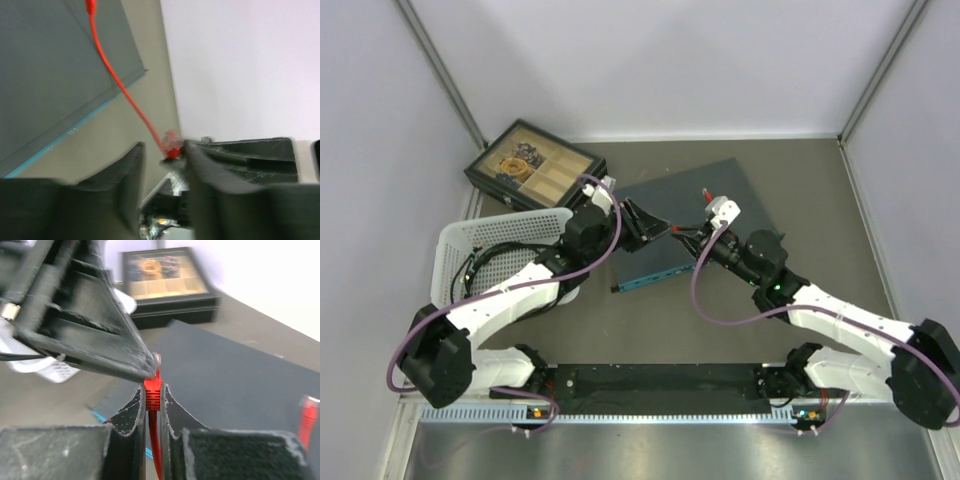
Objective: Insert the plug into the switch port
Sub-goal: Adjust the connector, then adjust the switch port at the center of the board.
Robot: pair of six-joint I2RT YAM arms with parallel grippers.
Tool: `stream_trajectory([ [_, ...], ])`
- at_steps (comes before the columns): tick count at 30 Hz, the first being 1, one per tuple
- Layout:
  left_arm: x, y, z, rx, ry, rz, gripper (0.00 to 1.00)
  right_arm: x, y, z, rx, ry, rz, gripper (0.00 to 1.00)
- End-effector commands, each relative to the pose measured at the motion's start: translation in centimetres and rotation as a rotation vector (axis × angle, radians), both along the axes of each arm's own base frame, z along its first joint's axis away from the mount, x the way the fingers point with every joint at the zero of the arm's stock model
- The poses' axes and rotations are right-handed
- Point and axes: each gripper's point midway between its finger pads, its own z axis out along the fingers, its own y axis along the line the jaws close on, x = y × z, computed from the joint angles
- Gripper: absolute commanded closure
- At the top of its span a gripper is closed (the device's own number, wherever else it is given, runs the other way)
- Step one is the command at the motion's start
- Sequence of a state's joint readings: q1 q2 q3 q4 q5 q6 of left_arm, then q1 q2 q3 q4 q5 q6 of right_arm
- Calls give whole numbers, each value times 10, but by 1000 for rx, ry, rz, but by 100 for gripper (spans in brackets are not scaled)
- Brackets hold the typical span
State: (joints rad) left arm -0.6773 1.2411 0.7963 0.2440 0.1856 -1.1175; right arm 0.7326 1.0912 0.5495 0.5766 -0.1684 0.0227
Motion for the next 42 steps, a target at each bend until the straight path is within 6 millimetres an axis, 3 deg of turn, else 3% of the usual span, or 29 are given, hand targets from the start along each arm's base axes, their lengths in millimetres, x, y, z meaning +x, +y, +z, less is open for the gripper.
stream_trajectory([
  [1,13,15,30,56,-167,71,42,16,-46,16,-61,-66,-233,100],
  [3,16,24,34,109,-226,102,29,23,-75,14,-100,-42,-362,100],
  [6,23,42,36,173,-279,183,18,30,-125,15,-150,-13,-572,100],
  [8,26,51,34,250,-329,200,16,31,-150,18,-171,-12,-667,100],
  [11,30,57,28,341,-376,204,11,30,-180,5,-209,51,-788,100],
  [14,35,57,18,417,-408,179,6,27,-186,-22,-210,137,-786,100],
  [19,46,40,3,492,-452,95,2,18,-179,-73,-145,277,-759,100],
  [20,51,33,-8,510,-450,64,1,16,-175,-78,-129,293,-736,100],
  [22,63,23,-4,538,-491,42,1,12,-171,-88,-84,326,-724,100],
  [23,73,16,-24,577,-467,21,1,10,-169,-91,-75,334,-711,100],
  [24,80,5,-13,572,-501,-14,1,9,-170,-93,-57,345,-719,100],
  [25,87,1,-17,588,-491,-29,1,7,-174,-99,-69,365,-735,100],
  [26,96,-7,-37,628,-466,-64,1,7,-178,-101,-70,373,-753,100],
  [27,106,-15,-24,617,-490,-66,1,7,-182,-103,-77,377,-764,100],
  [29,118,-27,-36,629,-507,-90,1,7,-183,-104,-83,377,-762,100],
  [31,129,-40,-25,595,-571,-91,1,7,-186,-107,-75,392,-770,100],
  [32,135,-45,-37,614,-580,-112,1,6,-184,-110,-83,411,-761,100],
  [33,138,-51,-32,611,-605,-124,1,7,-184,-109,-74,414,-763,100],
  [35,141,-57,-44,633,-616,-166,1,4,-185,-114,-88,446,-767,100],
  [42,136,-56,-63,667,-642,-220,1,1,-181,-141,-6,596,-799,100],
])
